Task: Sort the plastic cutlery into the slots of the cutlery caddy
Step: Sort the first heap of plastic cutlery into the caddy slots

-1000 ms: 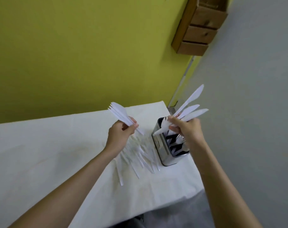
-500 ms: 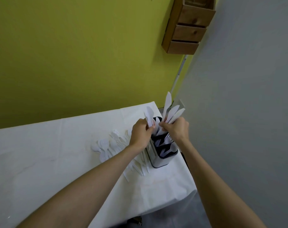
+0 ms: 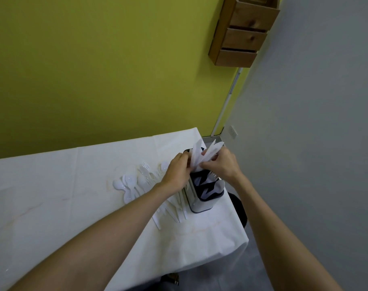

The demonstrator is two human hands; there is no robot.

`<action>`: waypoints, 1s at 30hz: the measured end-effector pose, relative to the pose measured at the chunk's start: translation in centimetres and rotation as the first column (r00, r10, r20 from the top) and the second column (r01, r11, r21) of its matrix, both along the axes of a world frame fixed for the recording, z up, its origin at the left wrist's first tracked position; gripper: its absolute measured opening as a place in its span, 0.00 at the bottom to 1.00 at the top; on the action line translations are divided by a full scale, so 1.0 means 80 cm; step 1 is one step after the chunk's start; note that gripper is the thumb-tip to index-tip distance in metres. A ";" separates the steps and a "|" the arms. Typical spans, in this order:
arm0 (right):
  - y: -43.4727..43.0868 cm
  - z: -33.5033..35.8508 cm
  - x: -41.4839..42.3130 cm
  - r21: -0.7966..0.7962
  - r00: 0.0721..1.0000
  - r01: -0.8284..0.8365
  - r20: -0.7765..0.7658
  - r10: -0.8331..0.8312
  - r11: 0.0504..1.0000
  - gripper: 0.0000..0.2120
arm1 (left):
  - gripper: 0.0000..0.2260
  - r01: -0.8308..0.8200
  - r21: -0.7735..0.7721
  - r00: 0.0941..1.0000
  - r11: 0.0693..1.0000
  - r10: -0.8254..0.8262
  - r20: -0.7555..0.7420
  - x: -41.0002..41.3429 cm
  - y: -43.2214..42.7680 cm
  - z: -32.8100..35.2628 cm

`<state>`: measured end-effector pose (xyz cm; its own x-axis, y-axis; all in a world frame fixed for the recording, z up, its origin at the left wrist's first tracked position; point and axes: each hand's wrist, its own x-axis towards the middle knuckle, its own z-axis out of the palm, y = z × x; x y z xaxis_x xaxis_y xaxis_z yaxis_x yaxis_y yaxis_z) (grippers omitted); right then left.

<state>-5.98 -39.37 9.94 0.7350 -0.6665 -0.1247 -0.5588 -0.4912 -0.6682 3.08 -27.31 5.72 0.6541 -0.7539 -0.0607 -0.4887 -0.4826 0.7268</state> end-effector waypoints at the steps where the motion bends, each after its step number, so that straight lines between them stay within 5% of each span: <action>1: -0.001 0.000 0.000 0.007 1.000 0.000 0.016 0.000 1.000 0.13 | 0.09 -0.001 -0.006 1.000 1.000 0.001 0.001 0.000 0.001 0.000; 4: 0.003 0.004 -0.003 0.035 0.990 -0.012 0.141 0.007 0.999 0.22 | 0.12 -0.021 -0.038 1.000 0.999 0.020 -0.021 0.002 0.006 -0.002; 8: 0.013 -0.002 -0.007 -0.184 0.959 -0.102 0.244 0.146 0.978 0.32 | 0.10 -0.039 -0.093 0.997 0.995 0.032 -0.074 0.001 0.013 -0.006; 14: 0.031 -0.004 -0.003 -0.237 0.868 -0.070 0.465 0.176 0.969 0.26 | 0.09 -0.068 -0.204 0.990 0.977 0.041 -0.136 -0.002 0.023 -0.008; 26: 0.032 -0.013 0.014 -0.381 0.900 -0.097 0.362 0.244 0.920 0.40 | 0.09 -0.057 -0.209 0.998 0.976 0.048 -0.049 0.005 0.028 -0.011; 30: 0.039 -0.011 0.018 -0.237 0.873 -0.048 0.462 0.157 0.970 0.41 | 0.12 -0.069 -0.213 0.996 0.975 0.055 -0.071 0.007 0.026 -0.016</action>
